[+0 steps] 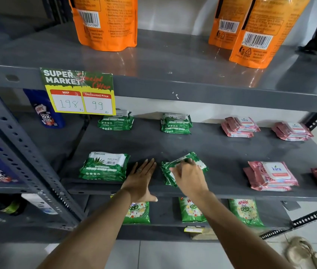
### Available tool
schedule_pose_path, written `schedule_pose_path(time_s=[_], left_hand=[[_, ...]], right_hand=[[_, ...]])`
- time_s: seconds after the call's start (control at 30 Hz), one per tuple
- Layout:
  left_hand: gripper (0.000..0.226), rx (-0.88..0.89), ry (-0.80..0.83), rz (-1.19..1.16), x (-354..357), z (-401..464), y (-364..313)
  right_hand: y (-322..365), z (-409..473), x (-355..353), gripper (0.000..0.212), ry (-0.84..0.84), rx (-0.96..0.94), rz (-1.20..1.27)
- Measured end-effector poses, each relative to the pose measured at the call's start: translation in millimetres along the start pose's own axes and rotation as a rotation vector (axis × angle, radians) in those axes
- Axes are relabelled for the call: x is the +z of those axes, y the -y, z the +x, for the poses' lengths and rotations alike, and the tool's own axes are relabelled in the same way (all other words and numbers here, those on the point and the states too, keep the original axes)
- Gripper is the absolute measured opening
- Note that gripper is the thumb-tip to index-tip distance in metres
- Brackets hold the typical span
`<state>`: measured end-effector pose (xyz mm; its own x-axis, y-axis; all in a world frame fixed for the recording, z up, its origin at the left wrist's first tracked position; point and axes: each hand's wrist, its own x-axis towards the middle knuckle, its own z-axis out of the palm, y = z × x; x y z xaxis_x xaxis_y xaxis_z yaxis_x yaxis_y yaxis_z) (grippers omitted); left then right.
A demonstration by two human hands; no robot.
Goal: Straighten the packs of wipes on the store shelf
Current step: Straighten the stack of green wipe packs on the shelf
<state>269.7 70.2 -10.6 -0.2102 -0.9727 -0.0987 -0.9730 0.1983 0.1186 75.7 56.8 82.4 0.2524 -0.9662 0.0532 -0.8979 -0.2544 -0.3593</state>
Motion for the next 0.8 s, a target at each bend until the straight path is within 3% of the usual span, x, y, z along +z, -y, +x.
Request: schedule_pose_path(time_s=[0.07,0.2,0.27,0.3,0.4,0.47,0.57,0.67,0.73,0.8], left_hand=[[0.131,0.003,0.005,-0.009,0,0,0],[0.129,0.009,0.014,-0.029,-2,-1,2],[0.128,0.016,0.009,-0.032,-2,-1,2],[0.128,0.019,0.004,-0.025,-1,-1,2],[0.131,0.011,-0.004,0.010,0,-1,2],[0.132,0.004,-0.010,0.011,0,-1,0],[0.132,-0.004,0.008,0.000,0,0,0],[0.129,-0.002,0.022,0.000,1,1,2],[0.128,0.009,0.019,0.004,2,1,3],[0.130,0.013,0.001,0.011,3,0,2]], right_hand=[[-5,1,3,0.040,0.045,-0.029,-0.073],[-40,11,-28,0.058,0.279,-0.120,0.179],[-52,15,-36,0.059,0.344,-0.221,0.112],[-53,16,-35,0.059,0.297,-0.224,0.077],[-31,15,-29,0.057,-0.087,-0.016,0.049],[-14,13,-24,0.054,-0.190,0.052,-0.005],[-3,5,-10,0.050,-0.098,0.037,-0.072],[-23,5,-12,0.037,0.023,-0.033,0.046],[-41,9,-27,0.048,0.197,-0.105,0.106],[-50,12,-37,0.048,0.256,-0.205,0.036]])
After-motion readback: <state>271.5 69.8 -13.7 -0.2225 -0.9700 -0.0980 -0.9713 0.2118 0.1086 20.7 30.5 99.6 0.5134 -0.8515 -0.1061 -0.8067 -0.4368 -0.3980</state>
